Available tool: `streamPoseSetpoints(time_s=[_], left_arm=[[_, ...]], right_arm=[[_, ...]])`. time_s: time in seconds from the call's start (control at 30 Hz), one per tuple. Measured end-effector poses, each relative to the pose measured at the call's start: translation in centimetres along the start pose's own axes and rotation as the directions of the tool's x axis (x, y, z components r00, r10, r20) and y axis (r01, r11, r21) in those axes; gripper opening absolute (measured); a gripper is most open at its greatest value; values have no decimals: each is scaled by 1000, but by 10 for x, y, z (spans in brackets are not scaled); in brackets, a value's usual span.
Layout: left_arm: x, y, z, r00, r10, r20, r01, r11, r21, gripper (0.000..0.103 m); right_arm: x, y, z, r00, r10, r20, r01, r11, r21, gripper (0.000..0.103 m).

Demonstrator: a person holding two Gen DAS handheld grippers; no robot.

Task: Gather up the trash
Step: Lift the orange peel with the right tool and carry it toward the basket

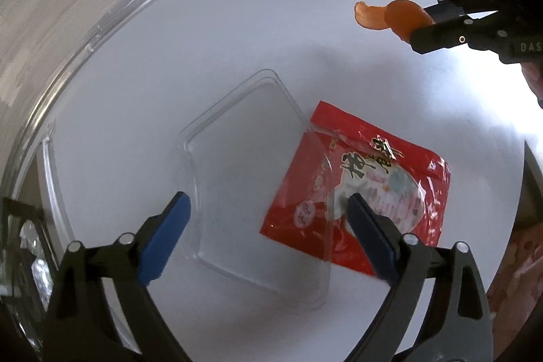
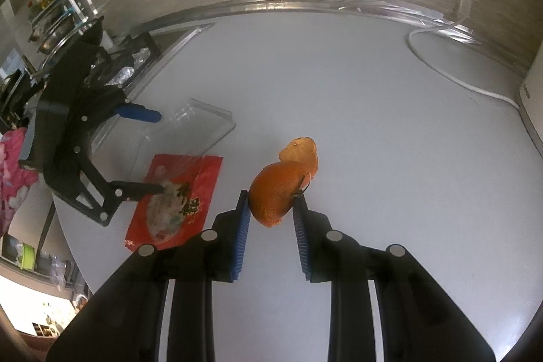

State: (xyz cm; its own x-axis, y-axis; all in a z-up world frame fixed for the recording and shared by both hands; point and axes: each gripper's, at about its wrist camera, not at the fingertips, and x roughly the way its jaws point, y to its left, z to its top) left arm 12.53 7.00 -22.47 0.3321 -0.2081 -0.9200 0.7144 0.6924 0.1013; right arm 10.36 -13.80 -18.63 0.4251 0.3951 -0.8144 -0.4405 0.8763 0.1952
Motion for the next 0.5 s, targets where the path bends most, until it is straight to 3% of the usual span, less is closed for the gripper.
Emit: streamPoseSetpoints(time_s=[0.07,0.2,0.5], left_arm=[[-2,1,0,1000,1,10,-2,1000,12,80],[-3,-3,-3,1000,13,22,-14,999,39,80],[-14,-17,-17,995,25,92,-21,999,-46,79]], right_arm=[[-2,1,-2,1000,-4,6,4,1000,14,26],[-6,5,-7,1000,-15,12,14,999,32,26],[-13,12,-10,999,-22,27,21,998,57,26]])
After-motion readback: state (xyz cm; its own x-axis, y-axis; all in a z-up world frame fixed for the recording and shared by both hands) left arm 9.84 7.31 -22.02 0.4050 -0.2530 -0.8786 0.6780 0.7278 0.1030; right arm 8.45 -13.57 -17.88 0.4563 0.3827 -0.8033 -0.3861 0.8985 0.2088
